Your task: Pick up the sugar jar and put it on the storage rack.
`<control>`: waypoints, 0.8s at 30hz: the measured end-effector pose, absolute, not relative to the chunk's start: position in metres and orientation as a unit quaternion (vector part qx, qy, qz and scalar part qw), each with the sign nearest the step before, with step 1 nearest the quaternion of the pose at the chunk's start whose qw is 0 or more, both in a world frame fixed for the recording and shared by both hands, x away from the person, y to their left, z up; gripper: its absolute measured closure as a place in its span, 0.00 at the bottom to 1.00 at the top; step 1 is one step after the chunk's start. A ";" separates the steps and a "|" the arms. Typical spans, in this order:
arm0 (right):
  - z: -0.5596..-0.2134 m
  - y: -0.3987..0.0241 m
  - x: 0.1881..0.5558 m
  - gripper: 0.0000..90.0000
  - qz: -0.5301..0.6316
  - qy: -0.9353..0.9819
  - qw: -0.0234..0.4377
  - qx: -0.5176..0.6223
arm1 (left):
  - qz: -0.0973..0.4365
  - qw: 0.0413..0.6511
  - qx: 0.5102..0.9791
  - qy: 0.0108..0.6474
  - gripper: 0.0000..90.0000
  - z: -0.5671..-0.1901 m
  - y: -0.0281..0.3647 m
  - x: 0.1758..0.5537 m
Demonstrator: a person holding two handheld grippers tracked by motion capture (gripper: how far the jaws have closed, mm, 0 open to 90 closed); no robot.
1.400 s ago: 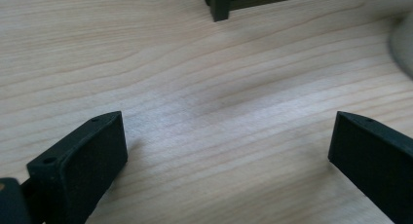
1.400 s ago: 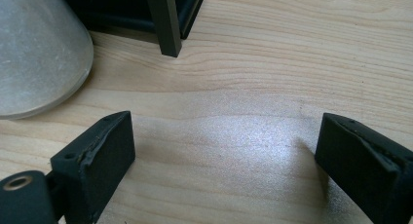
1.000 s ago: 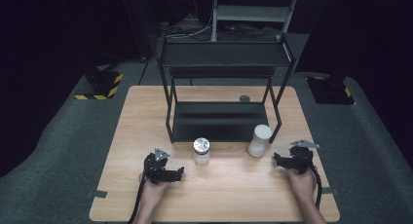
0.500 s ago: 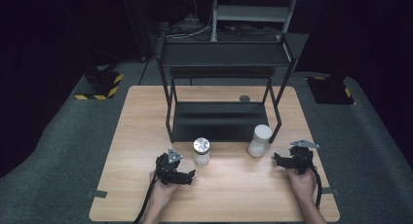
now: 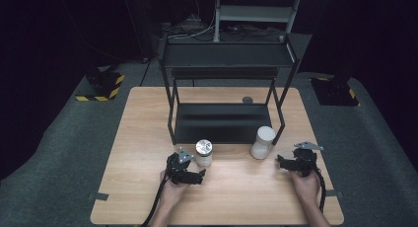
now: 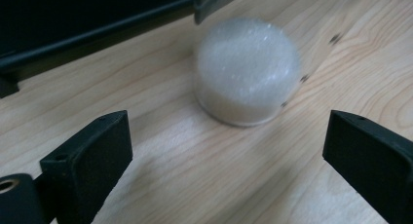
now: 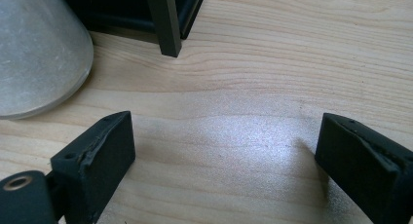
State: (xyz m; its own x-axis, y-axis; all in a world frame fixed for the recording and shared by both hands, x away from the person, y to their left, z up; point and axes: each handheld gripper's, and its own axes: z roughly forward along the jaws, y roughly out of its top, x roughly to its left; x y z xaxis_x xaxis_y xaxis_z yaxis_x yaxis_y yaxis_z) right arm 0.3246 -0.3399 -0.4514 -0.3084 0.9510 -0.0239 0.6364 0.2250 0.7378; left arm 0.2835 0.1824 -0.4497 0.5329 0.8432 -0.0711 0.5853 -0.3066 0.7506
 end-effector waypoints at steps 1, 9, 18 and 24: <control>-0.451 -0.340 0.325 0.07 0.320 0.743 0.246 0.534 | 0.172 0.378 0.790 0.451 0.05 -0.449 0.181 0.284; -0.451 -0.340 0.325 0.07 0.320 0.743 0.246 0.534 | 0.168 0.383 0.791 0.446 0.07 -0.445 0.172 0.293; -0.451 -0.340 0.325 0.07 0.320 0.743 0.246 0.534 | 0.173 0.399 0.783 0.445 0.11 -0.445 0.161 0.299; -0.451 -0.340 0.325 0.07 0.320 0.743 0.246 0.534 | 0.180 0.395 0.786 0.441 0.12 -0.444 0.152 0.305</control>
